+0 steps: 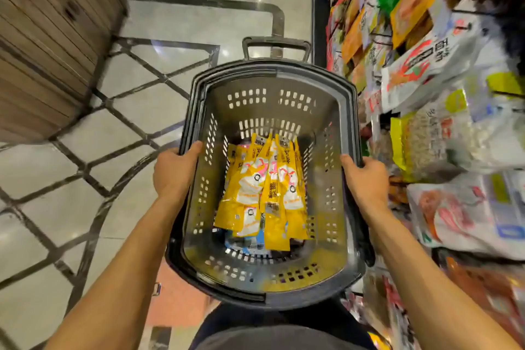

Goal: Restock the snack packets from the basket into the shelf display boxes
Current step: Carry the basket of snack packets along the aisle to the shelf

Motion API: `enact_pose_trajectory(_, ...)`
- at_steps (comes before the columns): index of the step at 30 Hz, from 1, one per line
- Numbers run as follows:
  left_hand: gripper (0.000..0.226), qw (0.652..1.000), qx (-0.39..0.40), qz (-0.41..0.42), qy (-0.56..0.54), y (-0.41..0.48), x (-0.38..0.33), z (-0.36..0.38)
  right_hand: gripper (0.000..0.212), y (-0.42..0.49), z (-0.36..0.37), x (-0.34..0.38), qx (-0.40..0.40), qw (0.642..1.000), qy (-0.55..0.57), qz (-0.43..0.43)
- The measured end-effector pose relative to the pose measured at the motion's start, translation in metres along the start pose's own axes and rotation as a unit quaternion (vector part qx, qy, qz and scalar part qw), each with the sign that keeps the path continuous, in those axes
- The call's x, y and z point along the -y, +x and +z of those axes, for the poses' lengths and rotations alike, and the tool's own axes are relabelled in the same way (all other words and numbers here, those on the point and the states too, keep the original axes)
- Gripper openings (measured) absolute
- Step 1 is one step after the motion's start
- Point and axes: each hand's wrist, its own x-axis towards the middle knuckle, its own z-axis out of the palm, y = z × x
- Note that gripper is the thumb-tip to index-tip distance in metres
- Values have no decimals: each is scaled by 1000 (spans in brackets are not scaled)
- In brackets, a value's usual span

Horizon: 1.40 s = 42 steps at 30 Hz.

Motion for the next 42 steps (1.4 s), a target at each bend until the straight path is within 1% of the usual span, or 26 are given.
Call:
enact_pose_trajectory(3, 43, 1000, 12, -7, 10, 40, -32, 31, 47, 62, 17, 13, -13, 1000, -2, 12)
enact_pose_trajectory(4, 45, 1000, 16, -12, 1, 53, -36, 40, 47, 82, 25, 14, -11, 1000, 3, 16)
enact_pose_trajectory(7, 45, 999, 14, -41, 6, 80, -48, 62, 34, 133, 47, 27, 24, 999, 1, 31)
enact_pose_trajectory(10, 43, 998, 36, -42, 16, 117, -87, 82, 36, 180, 57, 43, 27, 998, 16, 46)
enact_pose_trajectory(13, 46, 997, 61, -40, 37, 156, -120, 103, 37, 222, 63, 55, 35, 998, 1, 56)
enact_pose_trajectory(18, 49, 993, 86, -36, 68, 223, -143, 129, 47, 275, 101, 69, 46, 996, -20, 78)
enact_pose_trajectory(20, 44, 990, 100, -42, 88, 248, -139, 142, 57, 284, 127, 63, 59, 993, -29, 99)
enact_pose_trajectory(21, 40, 988, 112, -44, 96, 262, -132, 150, 62, 286, 140, 60, 61, 991, -32, 111)
enact_pose_trajectory(23, 37, 984, 133, -45, 108, 292, -111, 167, 65, 291, 172, 44, 71, 987, -36, 141)
enact_pose_trajectory(25, 42, 977, 159, -33, 139, 322, -82, 194, 73, 297, 207, 16, 91, 979, -46, 178)
enact_pose_trajectory(27, 43, 962, 209, -31, 170, 349, -41, 225, 84, 302, 245, -21, 101, 971, -60, 208)
enact_pose_trajectory(28, 41, 953, 237, -29, 187, 361, -19, 238, 81, 303, 264, -37, 101, 970, -65, 212)
enact_pose_trajectory(29, 36, 943, 260, -30, 204, 375, 1, 249, 71, 302, 282, -46, 95, 969, -68, 219)
enact_pose_trajectory(30, 33, 937, 274, -26, 216, 391, 17, 259, 56, 304, 302, -54, 82, 970, -67, 217)
enact_pose_trajectory(31, 32, 932, 280, -24, 229, 412, 33, 268, 47, 306, 325, -60, 74, 971, -68, 217)
enact_pose_trajectory(32, 32, 927, 284, -21, 243, 432, 49, 275, 42, 304, 349, -70, 70, 972, -65, 213)
enact_pose_trajectory(35, 41, 914, 297, -8, 278, 484, 94, 295, 41, 290, 416, -102, 67, 968, -56, 235)
enact_pose_trajectory(38, 46, 904, 303, -1, 301, 501, 149, 299, 43, 256, 463, -135, 69, 963, -43, 257)
enact_pose_trajectory(42, 45, 920, 275, 9, 280, 495, 202, 298, 44, 227, 491, -166, 55, 967, -33, 246)
